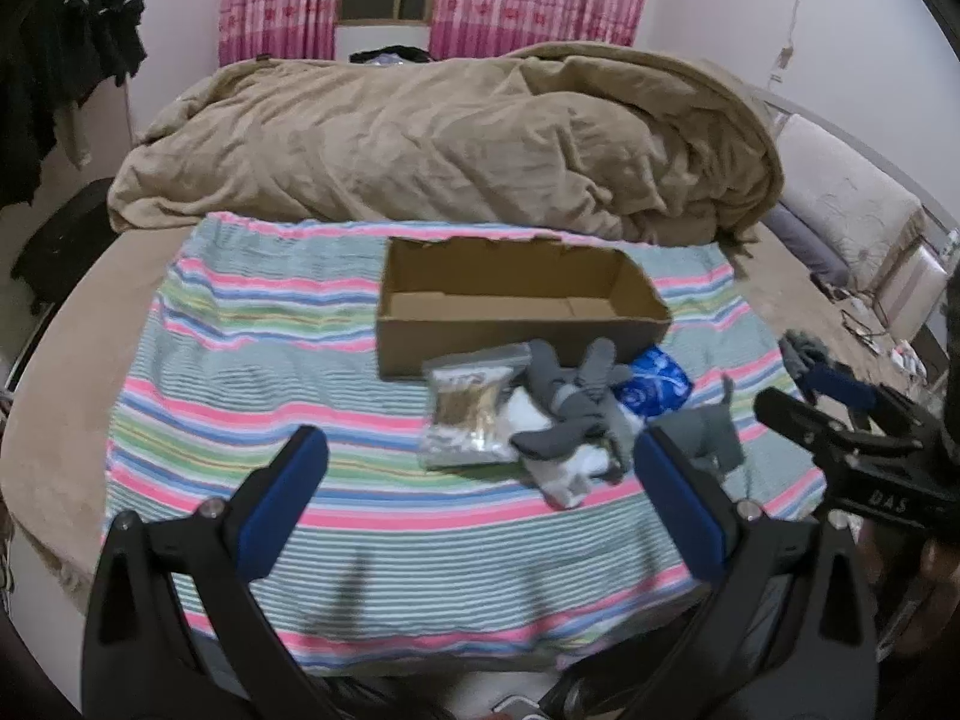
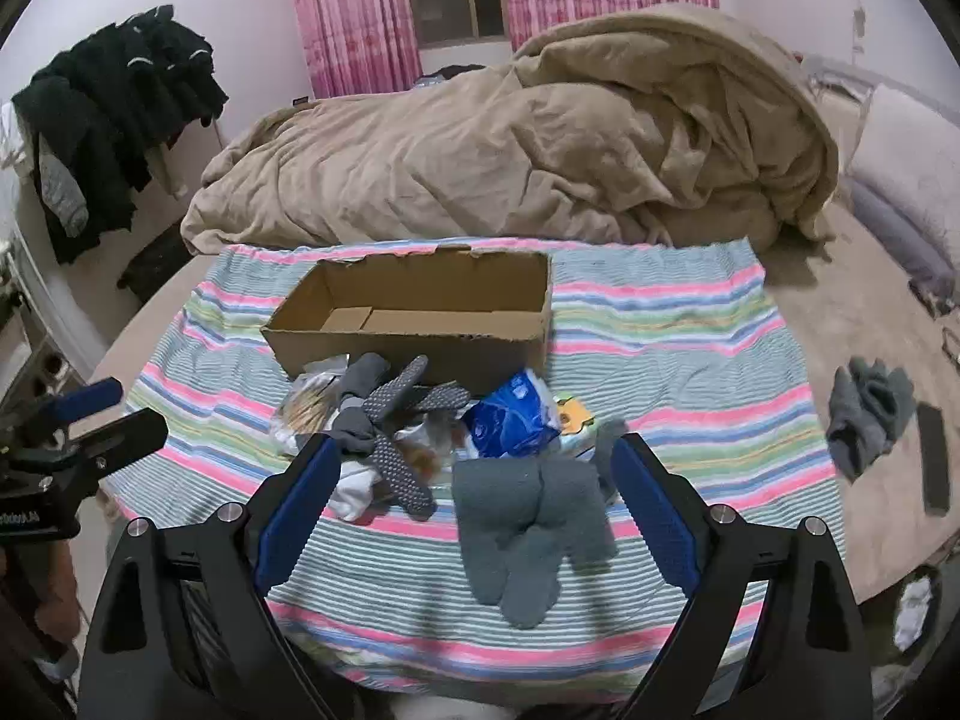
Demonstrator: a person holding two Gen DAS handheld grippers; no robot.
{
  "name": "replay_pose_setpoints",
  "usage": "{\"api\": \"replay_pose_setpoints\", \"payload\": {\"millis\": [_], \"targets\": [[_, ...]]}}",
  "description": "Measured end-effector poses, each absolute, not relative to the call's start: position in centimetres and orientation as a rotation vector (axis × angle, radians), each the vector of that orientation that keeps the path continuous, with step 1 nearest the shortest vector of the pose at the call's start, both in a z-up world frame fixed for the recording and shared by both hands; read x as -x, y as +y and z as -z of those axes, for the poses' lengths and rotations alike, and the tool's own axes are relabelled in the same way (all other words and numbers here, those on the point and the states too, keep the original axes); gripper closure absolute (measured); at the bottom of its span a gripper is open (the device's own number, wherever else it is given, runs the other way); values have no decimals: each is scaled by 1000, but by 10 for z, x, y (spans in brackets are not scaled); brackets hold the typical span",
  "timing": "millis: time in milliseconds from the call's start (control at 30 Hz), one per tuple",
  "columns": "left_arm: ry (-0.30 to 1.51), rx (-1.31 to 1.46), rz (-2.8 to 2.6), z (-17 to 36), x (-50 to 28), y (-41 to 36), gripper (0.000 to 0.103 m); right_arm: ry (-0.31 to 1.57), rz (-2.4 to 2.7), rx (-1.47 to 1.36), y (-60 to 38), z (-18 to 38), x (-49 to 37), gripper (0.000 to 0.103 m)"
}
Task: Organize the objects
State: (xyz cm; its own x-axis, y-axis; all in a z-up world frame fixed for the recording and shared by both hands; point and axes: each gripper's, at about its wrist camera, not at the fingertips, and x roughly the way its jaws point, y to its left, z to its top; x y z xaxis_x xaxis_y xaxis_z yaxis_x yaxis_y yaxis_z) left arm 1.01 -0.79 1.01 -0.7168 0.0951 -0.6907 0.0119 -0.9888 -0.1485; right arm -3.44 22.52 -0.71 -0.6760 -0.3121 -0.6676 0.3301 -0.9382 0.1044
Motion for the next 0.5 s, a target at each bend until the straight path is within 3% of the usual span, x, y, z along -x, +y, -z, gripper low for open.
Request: {"api": "replay_pose_setpoints", "payload": {"millis": [500], "targets": [[-213, 1187, -2865, -8, -9, -10, 0, 41, 2591, -1050, 226, 8, 35, 9]]}}
